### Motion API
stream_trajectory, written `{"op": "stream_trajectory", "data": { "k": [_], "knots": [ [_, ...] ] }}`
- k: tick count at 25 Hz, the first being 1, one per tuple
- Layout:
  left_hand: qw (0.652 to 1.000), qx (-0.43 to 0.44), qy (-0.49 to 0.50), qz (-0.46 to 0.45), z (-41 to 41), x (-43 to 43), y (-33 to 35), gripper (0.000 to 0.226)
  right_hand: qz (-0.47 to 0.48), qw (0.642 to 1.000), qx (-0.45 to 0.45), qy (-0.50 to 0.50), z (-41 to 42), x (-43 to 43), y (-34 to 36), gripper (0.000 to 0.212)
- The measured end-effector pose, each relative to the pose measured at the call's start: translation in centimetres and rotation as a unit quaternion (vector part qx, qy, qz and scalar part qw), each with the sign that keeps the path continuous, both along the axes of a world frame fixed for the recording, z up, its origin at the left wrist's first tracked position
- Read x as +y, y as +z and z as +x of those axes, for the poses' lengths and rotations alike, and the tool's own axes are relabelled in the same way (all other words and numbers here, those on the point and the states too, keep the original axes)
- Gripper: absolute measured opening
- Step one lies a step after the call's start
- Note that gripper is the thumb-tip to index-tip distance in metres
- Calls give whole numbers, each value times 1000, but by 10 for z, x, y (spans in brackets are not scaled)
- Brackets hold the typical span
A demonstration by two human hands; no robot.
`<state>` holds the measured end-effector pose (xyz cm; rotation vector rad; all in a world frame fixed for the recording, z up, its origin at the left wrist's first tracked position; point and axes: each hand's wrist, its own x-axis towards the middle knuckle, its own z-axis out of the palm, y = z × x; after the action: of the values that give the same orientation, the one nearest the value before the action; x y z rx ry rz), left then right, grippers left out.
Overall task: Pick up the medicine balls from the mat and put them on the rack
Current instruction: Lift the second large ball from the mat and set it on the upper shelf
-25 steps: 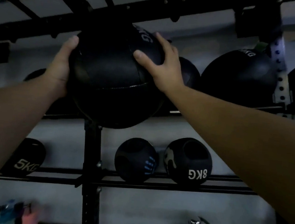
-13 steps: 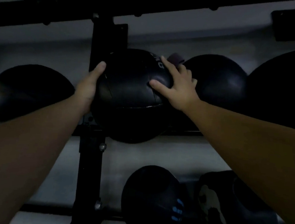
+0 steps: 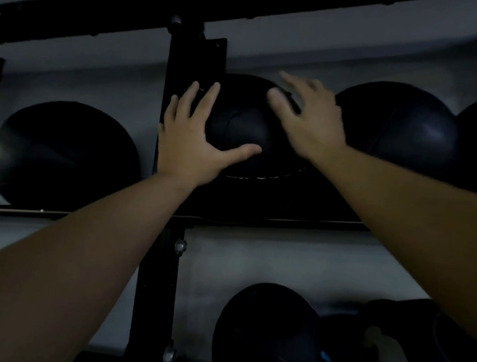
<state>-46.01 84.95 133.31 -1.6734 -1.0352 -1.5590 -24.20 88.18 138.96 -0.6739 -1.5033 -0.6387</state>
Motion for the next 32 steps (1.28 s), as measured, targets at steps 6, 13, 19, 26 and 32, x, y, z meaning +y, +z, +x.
{"op": "stream_trajectory", "data": {
  "k": [6, 13, 19, 26, 32],
  "knots": [
    [991, 20, 15, 130, -1, 18, -8, 98, 84, 995, -55, 25, -35, 9, -66, 65],
    [999, 22, 43, -20, -15, 55, 25, 96, -10, 998, -61, -25, -61, 53, 7, 60],
    [956, 199, 193, -96, 17, 111, 12, 146, -156, 943, -98, -276, -24, 99, 24, 54],
    [956, 178, 201, -120, 27, 107, 19, 148, -137, 930, -200, -276, 28, 30, -38, 72],
    [971, 57, 68, -224, 73, 25, -4, 139, -167, 942, -122, -265, 102, -72, -72, 72]
  ]
}}
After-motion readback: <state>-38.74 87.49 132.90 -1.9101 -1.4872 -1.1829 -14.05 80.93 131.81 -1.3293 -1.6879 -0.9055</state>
